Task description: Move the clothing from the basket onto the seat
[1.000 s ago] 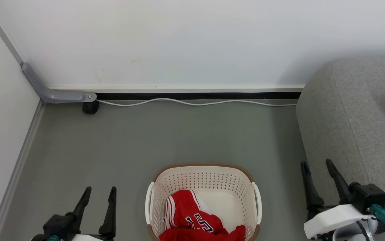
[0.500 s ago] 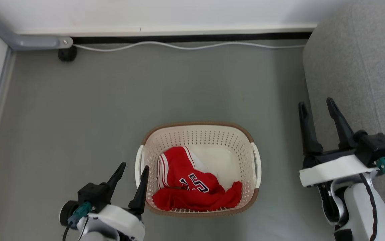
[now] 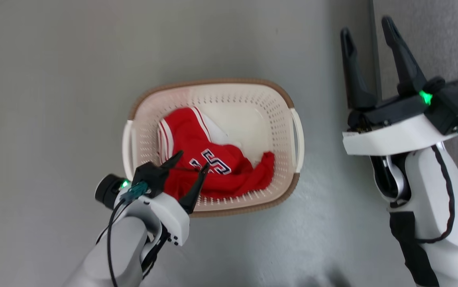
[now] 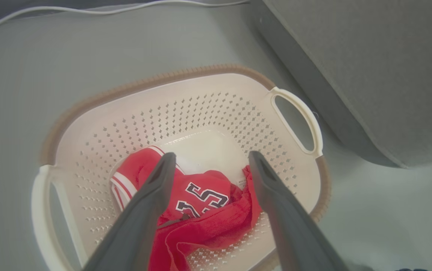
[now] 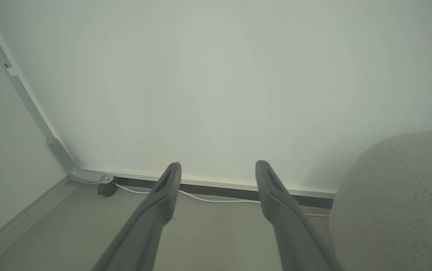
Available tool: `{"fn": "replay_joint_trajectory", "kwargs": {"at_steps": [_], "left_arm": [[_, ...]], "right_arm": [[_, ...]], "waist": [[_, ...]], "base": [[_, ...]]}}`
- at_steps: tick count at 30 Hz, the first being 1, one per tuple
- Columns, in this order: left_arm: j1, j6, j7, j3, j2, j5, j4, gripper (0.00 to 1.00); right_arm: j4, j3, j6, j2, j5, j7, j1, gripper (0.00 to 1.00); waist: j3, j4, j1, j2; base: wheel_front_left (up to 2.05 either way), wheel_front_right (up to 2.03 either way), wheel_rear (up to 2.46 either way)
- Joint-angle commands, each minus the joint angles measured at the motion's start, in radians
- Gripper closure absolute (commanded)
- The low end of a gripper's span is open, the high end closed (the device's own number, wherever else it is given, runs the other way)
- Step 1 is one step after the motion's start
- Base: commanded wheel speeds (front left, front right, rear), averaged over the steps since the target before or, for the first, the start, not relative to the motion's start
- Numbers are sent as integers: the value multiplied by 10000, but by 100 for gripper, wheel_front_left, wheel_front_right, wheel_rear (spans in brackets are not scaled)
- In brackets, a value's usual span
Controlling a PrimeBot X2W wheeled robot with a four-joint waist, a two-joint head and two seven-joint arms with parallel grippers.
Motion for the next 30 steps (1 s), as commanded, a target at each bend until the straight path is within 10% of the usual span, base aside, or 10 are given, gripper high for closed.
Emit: {"fn": "replay_joint_trajectory", "kwargs": {"at_steps": [1, 12, 30], "left_arm": [[-200, -38, -51, 34, 212, -149, -21, 0], [-3121, -38, -51, -4169, 893, 31, 2181, 0], [-5388, -4, 724, -6062, 1298, 792, 5039, 0]], "right_arm": [[-329, 261, 14, 72, 122, -116, -38, 0], [-735, 820, 14, 72, 1128, -116, -731, 0], [-1220, 1119, 14, 72, 2631, -116, -814, 0]], "waist": [[862, -533, 0, 0], [2476, -1544, 0, 0], [3638, -2814, 0, 0]], "base": [[0, 0, 0], [0, 0, 0], [0, 0, 0]]}}
